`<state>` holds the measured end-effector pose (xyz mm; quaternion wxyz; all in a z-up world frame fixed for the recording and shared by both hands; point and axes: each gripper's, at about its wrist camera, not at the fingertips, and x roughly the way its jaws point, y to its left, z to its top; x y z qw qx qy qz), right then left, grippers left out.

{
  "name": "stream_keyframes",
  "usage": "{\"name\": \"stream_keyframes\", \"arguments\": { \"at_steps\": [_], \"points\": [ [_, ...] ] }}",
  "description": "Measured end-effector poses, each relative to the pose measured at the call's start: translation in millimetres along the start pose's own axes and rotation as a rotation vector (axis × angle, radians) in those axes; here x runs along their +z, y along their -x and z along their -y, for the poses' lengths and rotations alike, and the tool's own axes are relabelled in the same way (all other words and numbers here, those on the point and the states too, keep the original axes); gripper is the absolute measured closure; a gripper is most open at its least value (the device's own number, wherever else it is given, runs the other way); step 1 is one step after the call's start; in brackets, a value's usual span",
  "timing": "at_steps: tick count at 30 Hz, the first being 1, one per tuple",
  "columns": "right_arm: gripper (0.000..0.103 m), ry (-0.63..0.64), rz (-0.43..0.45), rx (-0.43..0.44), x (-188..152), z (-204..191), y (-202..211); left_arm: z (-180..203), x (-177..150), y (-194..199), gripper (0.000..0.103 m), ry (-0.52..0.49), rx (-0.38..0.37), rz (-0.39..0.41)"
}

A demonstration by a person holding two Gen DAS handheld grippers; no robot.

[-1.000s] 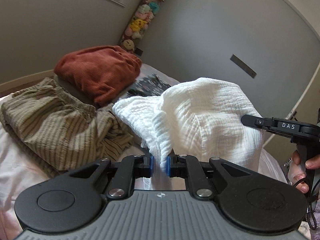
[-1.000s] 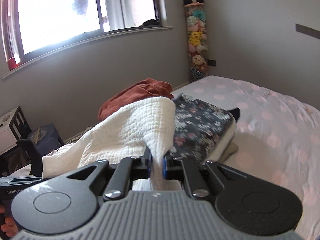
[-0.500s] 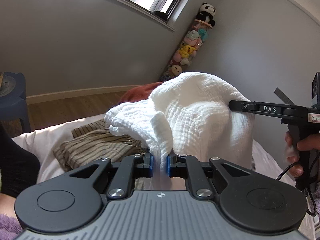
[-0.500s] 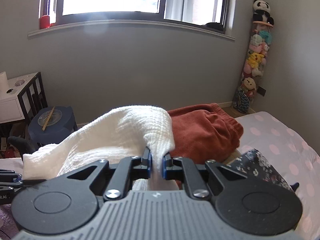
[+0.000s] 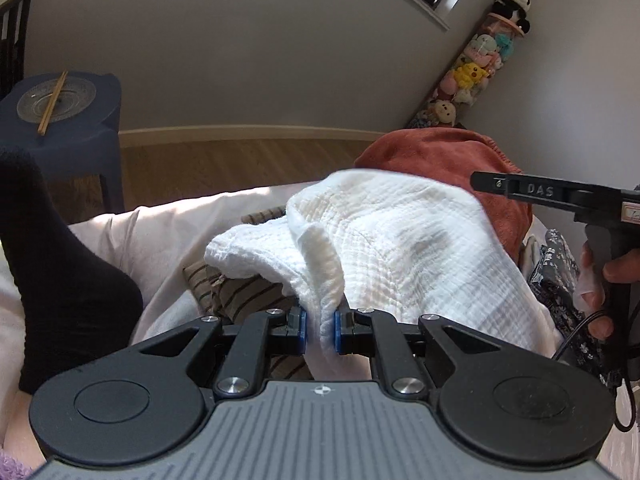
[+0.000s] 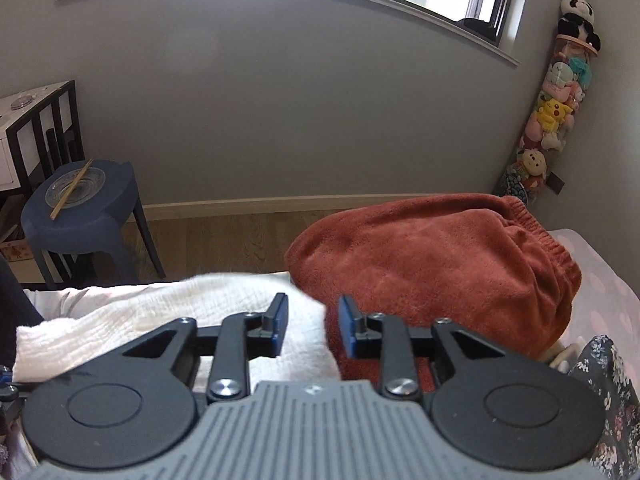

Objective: Fold clothes
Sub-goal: 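Lift the folded shirt with both grippers and carry it toward the clothes stack, then lower the held shirt onto the striped garment beside the stack with both grippers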

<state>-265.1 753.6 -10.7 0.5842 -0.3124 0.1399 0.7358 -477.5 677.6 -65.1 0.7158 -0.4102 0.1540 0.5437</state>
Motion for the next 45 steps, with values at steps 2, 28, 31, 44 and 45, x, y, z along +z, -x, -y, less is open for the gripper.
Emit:
{"name": "stream_keyframes", "arguments": {
  "at_steps": [2,28,31,44,45],
  "points": [
    [0.062,-0.03,0.007,0.004,-4.9,6.6,9.5,-3.3,-2.3,-2.3,0.093,0.012,0.007,-0.007],
    [0.067,-0.913,-0.018,0.198,-206.5,101.8,84.5,-10.8,-13.1,-13.3,0.093,0.008,0.017,-0.006],
    [0.09,-0.927,0.027,0.184,-189.7,98.4,89.0,-10.5,-13.8,-10.2,0.093,0.009,0.016,0.017],
    [0.092,-0.938,-0.064,-0.059,-201.7,110.4,67.7,1.8,-27.7,-27.8,0.092,-0.032,0.026,-0.071],
    [0.092,-0.94,-0.072,-0.059,-206.5,109.0,62.5,-0.1,-28.3,-30.3,0.092,-0.03,0.026,-0.077]
  ]
}}
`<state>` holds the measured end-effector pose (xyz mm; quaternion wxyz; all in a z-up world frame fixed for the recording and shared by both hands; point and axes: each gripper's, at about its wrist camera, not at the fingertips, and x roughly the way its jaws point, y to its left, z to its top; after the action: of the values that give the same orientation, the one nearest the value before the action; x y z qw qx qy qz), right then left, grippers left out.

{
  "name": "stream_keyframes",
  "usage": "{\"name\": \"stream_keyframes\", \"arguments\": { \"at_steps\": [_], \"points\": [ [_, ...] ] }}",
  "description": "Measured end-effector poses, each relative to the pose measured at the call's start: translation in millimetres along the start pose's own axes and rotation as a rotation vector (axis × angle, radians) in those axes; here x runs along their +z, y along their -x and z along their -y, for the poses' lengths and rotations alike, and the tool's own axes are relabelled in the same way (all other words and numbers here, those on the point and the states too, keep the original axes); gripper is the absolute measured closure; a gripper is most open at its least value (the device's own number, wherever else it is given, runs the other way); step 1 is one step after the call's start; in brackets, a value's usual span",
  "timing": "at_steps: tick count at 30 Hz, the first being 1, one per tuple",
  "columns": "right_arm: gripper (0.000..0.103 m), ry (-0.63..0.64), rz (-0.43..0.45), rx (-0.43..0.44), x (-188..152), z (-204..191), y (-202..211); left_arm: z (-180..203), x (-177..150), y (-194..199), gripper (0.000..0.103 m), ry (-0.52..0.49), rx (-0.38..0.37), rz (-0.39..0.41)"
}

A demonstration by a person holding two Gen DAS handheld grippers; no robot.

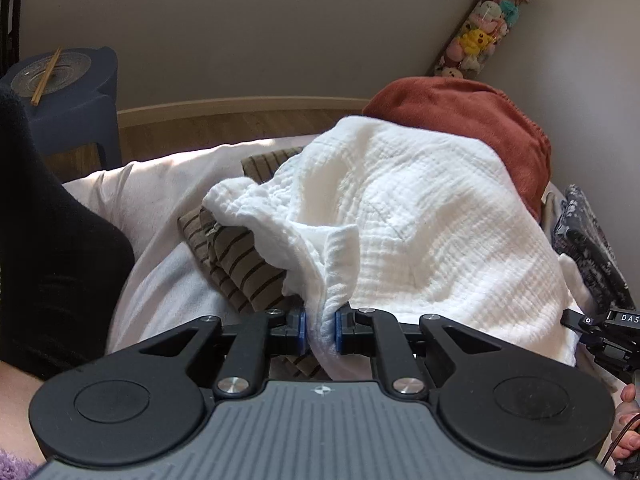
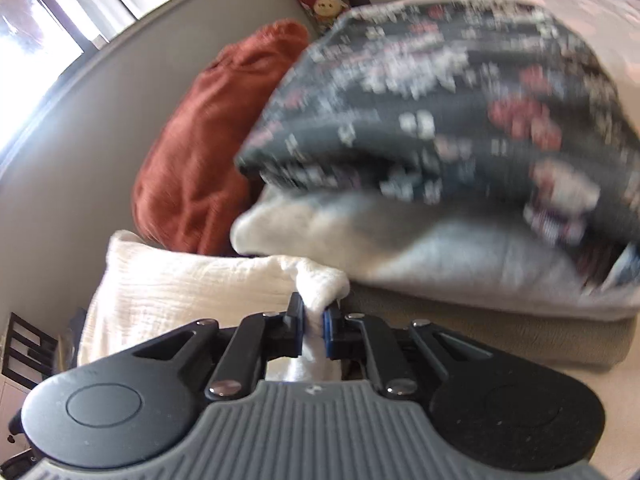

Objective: Fold clothes
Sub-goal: 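Lower the held shirt onto the striped garment beside the stack with both grippers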

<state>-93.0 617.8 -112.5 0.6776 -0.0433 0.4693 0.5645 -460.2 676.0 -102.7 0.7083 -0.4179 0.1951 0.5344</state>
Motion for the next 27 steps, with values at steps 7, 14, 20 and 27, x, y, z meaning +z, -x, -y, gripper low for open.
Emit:
{"name": "stream_keyframes", "arguments": {
  "at_steps": [7,14,20,27],
  "points": [
    [0.063,0.042,0.015,0.03,-4.9,4.6,4.6,-0.1,-2.8,10.7,0.084,-0.02,0.004,0.04],
    [0.026,0.028,-0.01,0.131,-25.3,19.6,41.0,-19.1,-5.1,27.2,0.048,0.108,0.019,0.08],
    [0.021,0.005,-0.116,0.198,-69.6,24.7,34.6,-42.1,-11.3,7.6,0.041,0.224,-0.006,0.021],
    [0.02,-0.125,-0.162,0.228,-89.4,31.5,0.8,-54.4,-12.9,-14.2,0.031,0.277,-0.031,-0.006]
  ]
}}
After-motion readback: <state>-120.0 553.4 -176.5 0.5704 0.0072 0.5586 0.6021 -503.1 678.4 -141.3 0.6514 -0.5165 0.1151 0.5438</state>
